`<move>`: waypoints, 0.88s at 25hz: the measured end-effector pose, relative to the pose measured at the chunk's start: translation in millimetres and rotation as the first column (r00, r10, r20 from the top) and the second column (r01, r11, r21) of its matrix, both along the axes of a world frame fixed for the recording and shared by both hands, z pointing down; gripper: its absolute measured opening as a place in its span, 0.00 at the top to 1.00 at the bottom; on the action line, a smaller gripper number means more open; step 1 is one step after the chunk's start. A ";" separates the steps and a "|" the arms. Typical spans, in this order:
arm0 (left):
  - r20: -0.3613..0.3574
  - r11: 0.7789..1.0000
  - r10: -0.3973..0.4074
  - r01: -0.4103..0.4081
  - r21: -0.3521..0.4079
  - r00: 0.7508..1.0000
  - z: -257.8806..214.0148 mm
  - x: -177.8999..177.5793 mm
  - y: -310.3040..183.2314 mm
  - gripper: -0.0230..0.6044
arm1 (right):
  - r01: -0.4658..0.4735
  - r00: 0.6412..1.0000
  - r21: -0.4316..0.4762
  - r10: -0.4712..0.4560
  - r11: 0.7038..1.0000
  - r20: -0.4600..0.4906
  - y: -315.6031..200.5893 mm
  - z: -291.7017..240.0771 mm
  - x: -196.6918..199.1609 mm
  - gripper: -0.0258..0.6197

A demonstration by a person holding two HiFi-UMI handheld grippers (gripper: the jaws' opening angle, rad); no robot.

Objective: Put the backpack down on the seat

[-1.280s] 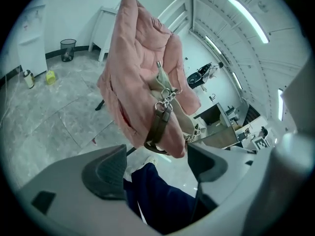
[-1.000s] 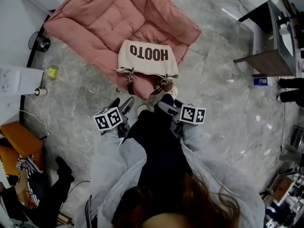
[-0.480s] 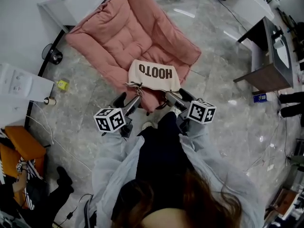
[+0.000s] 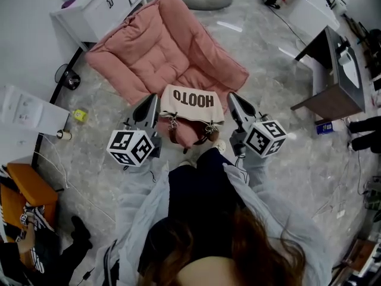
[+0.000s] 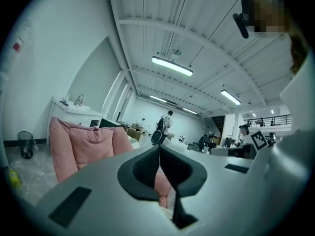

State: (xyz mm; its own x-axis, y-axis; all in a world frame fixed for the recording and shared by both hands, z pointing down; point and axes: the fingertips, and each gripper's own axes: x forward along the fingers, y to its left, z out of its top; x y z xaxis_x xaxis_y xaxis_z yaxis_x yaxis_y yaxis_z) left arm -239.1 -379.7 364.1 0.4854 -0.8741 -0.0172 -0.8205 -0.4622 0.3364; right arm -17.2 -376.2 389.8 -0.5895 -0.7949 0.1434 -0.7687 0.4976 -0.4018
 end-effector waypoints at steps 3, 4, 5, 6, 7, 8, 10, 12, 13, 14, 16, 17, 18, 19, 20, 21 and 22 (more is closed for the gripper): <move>0.084 0.999 0.010 -0.012 0.030 0.996 -3.3 5.0 1.0 0.93 | -0.017 0.995 0.025 0.019 1.000 -0.099 -0.8 -1.2 6.4 0.95; 0.109 0.999 0.005 -0.009 0.031 0.994 -1.3 5.4 2.0 0.93 | -0.026 0.989 0.023 0.029 0.999 -0.142 -1.3 3.2 7.9 0.95; 0.123 1.000 0.002 -0.006 0.029 0.992 1.4 5.9 3.5 0.93 | -0.032 0.984 0.018 0.035 0.999 -0.177 -1.3 8.3 8.7 0.95; 0.125 1.000 0.003 -0.006 0.023 0.992 4.5 6.8 5.3 0.93 | -0.034 0.980 0.010 0.036 0.999 -0.194 -0.4 13.4 8.8 0.95; 0.124 1.000 0.005 -0.007 0.015 0.992 8.2 8.0 7.2 0.93 | -0.034 0.980 -0.002 0.033 0.999 -0.194 1.0 18.2 8.4 0.95; 0.125 1.000 0.006 -0.007 0.004 0.992 12.4 9.2 9.0 0.93 | -0.033 0.983 -0.016 0.030 0.999 -0.182 2.8 22.5 8.0 0.95; 0.135 1.000 0.007 -0.005 -0.014 0.991 20.5 11.4 12.8 0.93 | -0.036 0.986 -0.040 0.029 0.999 -0.162 6.0 30.0 8.2 0.95; 0.136 1.000 0.009 -0.006 -0.023 0.991 26.2 12.0 15.5 0.93 | -0.040 0.985 -0.052 0.031 0.998 -0.170 7.2 35.9 8.0 0.95; 0.131 1.000 0.009 -0.006 -0.029 0.991 28.7 11.2 16.0 0.93 | -0.040 0.984 -0.058 0.029 0.997 -0.178 7.4 38.5 7.2 0.95; 0.123 0.999 0.007 -0.002 -0.037 0.992 31.6 9.8 16.2 0.93 | -0.039 0.982 -0.067 0.026 0.997 -0.186 8.0 40.8 6.1 0.95; 0.109 0.998 -0.001 0.007 -0.056 0.994 36.9 6.9 16.1 0.93 | -0.036 0.980 -0.080 0.019 0.996 -0.199 9.8 44.1 3.9 0.95; 0.105 0.998 -0.002 0.009 -0.063 0.994 38.4 6.3 15.6 0.93 | -0.036 0.978 -0.082 0.018 0.996 -0.206 10.2 44.7 3.0 0.95; 0.103 0.998 0.000 0.007 -0.067 0.995 39.4 6.6 15.1 0.93 | -0.036 0.977 -0.083 0.018 0.996 -0.212 10.4 44.9 2.4 0.95; 0.104 0.998 0.004 0.004 -0.069 0.995 40.3 7.4 15.1 0.93 | -0.035 0.976 -0.084 0.017 0.996 -0.215 10.8 45.3 1.8 0.95; 0.108 0.997 0.008 0.000 -0.072 0.994 41.6 8.5 15.6 0.93 | -0.034 0.976 -0.086 0.014 0.996 -0.215 11.4 45.8 1.2 0.95; 0.114 0.997 0.012 -0.003 -0.075 0.993 43.1 9.4 16.2 0.93 | -0.031 0.977 -0.089 0.012 0.996 -0.215 12.2 46.6 0.6 0.95; 0.119 0.997 0.015 -0.005 -0.078 0.993 44.5 10.1 16.6 0.93 | -0.030 0.976 -0.091 0.009 0.995 -0.216 12.7 47.4 0.0 0.95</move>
